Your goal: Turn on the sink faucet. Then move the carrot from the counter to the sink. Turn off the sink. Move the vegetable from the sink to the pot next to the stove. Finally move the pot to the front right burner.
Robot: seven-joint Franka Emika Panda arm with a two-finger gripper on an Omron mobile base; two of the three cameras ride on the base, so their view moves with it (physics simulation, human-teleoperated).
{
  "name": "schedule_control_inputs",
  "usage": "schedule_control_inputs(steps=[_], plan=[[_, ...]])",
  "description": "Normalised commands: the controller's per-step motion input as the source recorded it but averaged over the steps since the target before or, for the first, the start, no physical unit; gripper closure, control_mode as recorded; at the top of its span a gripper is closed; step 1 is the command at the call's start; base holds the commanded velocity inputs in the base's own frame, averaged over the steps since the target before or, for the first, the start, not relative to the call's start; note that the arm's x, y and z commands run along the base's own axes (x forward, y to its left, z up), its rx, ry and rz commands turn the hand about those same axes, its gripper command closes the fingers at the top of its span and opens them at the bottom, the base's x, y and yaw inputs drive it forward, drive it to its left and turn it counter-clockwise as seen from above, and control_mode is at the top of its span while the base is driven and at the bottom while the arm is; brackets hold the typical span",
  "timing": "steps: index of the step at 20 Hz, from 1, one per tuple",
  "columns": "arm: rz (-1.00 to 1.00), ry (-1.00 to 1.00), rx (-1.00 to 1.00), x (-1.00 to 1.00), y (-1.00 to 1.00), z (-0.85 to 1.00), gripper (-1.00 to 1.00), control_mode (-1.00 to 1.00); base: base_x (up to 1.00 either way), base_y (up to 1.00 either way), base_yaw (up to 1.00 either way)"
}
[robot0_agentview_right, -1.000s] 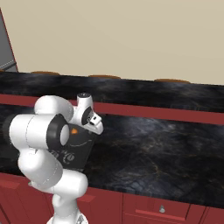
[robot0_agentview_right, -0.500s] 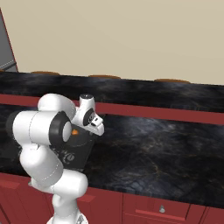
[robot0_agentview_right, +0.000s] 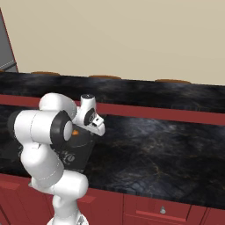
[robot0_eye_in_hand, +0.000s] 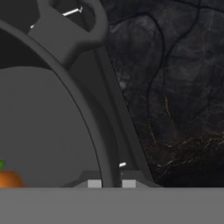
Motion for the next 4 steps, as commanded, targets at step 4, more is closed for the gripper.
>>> schedule_control_inputs(steps=[4], plan=[[0.00, -0.01, 0.00, -0.07, 0.00, -0.05, -1.00, -1.00, 0.00, 0.00, 0.00]])
